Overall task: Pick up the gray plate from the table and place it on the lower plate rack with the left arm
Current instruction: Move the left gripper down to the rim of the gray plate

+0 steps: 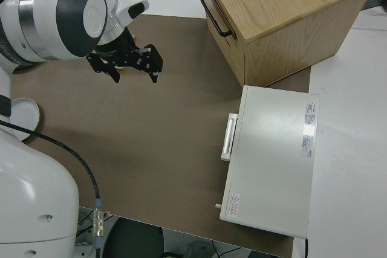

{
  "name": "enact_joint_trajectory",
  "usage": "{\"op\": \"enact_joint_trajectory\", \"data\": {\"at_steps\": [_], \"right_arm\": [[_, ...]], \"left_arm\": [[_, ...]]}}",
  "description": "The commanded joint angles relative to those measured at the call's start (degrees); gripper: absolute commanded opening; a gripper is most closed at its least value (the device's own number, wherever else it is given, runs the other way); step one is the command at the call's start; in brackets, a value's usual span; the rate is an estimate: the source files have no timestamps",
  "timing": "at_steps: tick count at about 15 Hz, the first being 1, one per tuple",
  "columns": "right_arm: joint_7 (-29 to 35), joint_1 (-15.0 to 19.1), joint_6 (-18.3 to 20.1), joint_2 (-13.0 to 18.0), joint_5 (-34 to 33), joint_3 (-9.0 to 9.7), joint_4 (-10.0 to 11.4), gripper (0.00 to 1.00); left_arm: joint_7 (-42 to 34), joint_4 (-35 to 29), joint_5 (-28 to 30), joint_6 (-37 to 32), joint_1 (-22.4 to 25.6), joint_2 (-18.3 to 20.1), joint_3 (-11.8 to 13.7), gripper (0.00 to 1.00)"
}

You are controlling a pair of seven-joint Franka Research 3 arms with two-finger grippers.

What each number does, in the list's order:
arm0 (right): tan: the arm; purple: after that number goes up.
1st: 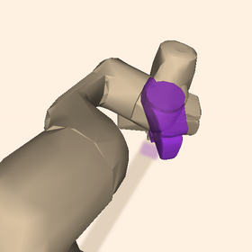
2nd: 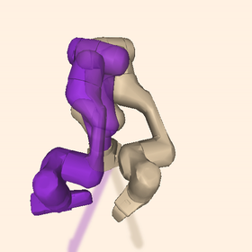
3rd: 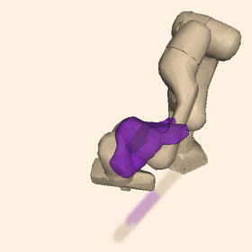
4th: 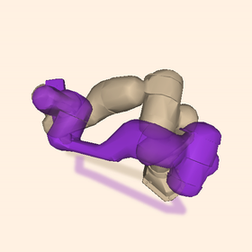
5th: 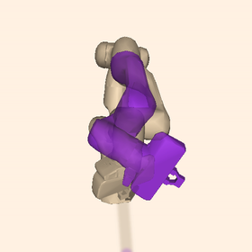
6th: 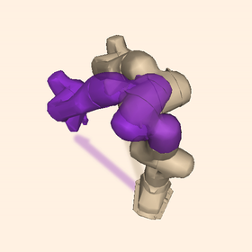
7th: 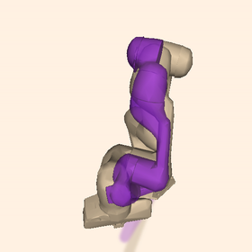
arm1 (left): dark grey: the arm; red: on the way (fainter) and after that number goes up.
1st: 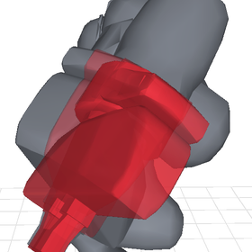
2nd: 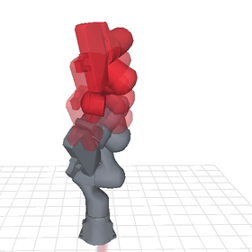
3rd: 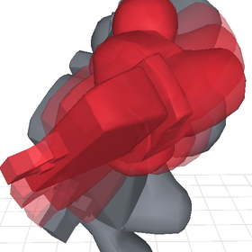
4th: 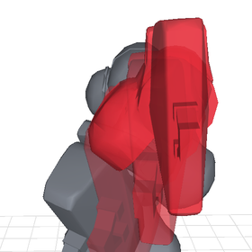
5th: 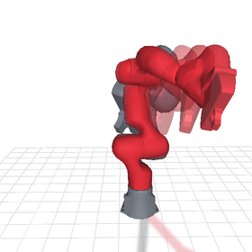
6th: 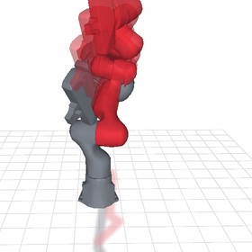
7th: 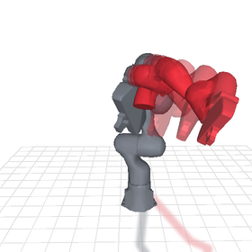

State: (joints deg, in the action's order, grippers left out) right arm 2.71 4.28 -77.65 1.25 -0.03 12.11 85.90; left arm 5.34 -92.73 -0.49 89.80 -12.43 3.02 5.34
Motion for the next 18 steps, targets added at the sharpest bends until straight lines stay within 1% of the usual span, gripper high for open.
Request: {"op": "enact_joint_trajectory", "data": {"at_steps": [1,4,6,11,14,18], "right_arm": [[0.5,1.5,0.8,0.2,0.2,1.16,-0.4,0.987],[0.5,1.5,0.8,0.2,0.2,1.16,-0.4,0.990],[0.5,1.5,0.8,0.2,0.2,1.16,-0.4,0.987],[0.5,1.5,0.8,0.2,0.2,1.16,-0.4,0.990],[0.4,1.5,0.8,0.2,0.2,1.16,-0.4,0.990],[0.4,1.5,0.8,0.2,0.2,1.16,-0.4,0.990]], "left_arm": [[-0.3,-0.4,0.8,-0.9,0.3,0.0,0.2,1.00],[-0.3,-3.4,0.6,0.6,0.2,0.2,0.2,1.00],[-0.3,-6.0,0.5,3.8,0.3,0.4,0.2,1.00],[-1.3,-17.3,0.0,13.8,1.0,2.3,0.1,1.00],[-1.5,-22.0,-1.9,17.7,1.1,3.0,0.1,1.00],[-1.4,-27.6,-5.6,20.1,2.0,3.0,0.2,1.00]]}}
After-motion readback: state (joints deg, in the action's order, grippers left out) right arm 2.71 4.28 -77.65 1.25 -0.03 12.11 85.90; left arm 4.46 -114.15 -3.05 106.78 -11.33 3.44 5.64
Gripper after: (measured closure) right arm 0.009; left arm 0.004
